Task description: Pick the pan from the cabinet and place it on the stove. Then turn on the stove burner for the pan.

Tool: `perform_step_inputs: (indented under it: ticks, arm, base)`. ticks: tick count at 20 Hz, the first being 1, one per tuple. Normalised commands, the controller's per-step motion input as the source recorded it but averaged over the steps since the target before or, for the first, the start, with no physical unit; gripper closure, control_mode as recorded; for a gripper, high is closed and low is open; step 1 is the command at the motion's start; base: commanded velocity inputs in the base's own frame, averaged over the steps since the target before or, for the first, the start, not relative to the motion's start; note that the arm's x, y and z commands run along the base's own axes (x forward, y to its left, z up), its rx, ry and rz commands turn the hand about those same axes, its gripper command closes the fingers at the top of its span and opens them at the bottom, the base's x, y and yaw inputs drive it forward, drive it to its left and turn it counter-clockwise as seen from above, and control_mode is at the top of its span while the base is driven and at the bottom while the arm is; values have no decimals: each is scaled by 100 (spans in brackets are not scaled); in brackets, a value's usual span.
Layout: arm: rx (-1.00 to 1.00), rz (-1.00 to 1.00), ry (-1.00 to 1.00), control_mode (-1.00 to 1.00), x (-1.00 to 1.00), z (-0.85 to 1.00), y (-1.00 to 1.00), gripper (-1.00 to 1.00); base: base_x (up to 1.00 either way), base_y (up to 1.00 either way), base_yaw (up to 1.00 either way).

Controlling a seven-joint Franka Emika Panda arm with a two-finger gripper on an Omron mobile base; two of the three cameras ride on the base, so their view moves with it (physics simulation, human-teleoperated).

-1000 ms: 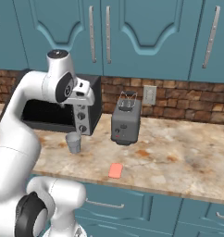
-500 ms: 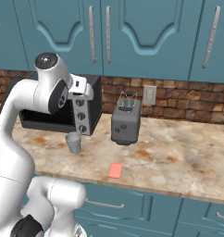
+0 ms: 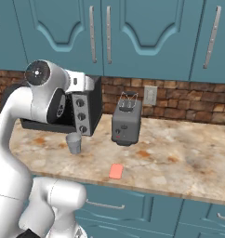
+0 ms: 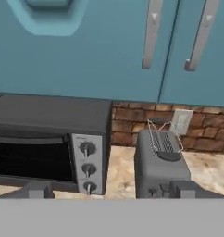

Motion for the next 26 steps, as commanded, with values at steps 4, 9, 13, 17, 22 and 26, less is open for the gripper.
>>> perform_step_inputs:
  ticks: [4, 9, 13, 17, 22, 26]
  arm:
    - [0, 0, -35, -100, 0, 43, -9, -100]
    - [0, 0, -30, -100, 1, 34, -2, -100]
    - [1, -1, -24, -100, 17, 26, 0, -100]
    - [5, -1, -11, -100, 36, 18, -2, -100]
    - [5, -1, -1, -100, 52, 18, -14, -100]
    - [4, -2, -3, -100, 46, 11, -18, -100]
  base:
    - [0, 0, 0]
    - [0, 0, 0]
    - [0, 0, 0]
    - [0, 0, 0]
    - [0, 0, 0]
    - [0, 0, 0]
